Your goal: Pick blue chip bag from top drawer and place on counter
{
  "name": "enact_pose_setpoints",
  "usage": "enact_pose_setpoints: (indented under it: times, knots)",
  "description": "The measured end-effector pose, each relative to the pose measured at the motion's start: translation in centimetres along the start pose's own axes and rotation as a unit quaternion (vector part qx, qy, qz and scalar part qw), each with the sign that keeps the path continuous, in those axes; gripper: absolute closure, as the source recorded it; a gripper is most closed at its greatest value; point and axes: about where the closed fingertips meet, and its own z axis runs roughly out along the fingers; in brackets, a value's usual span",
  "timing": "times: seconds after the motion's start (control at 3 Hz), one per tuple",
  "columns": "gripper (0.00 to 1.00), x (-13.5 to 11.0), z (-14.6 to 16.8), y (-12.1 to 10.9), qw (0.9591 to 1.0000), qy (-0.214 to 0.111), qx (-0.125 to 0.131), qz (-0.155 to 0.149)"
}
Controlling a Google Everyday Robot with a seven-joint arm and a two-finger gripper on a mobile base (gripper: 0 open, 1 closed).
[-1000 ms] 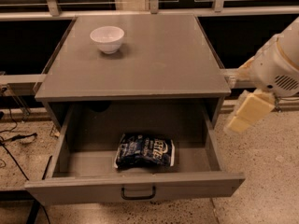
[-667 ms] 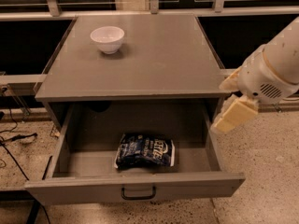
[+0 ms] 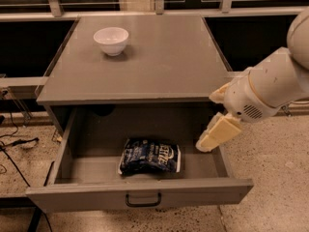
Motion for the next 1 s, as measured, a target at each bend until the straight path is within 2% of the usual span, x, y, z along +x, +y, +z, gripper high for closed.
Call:
enact_pose_setpoints:
  times: [0.33,0.67,1.0]
  knots:
    - [0.24,-0.7,3.2,0.5,0.9996,-0.027,0.000,0.005]
    - [0.24,-1.3,5.4,0.8,0.9992,-0.038,-0.004,0.007]
    - [0.13,-1.4,5.4,0.8,0.9992,-0.039,-0.002,0.007]
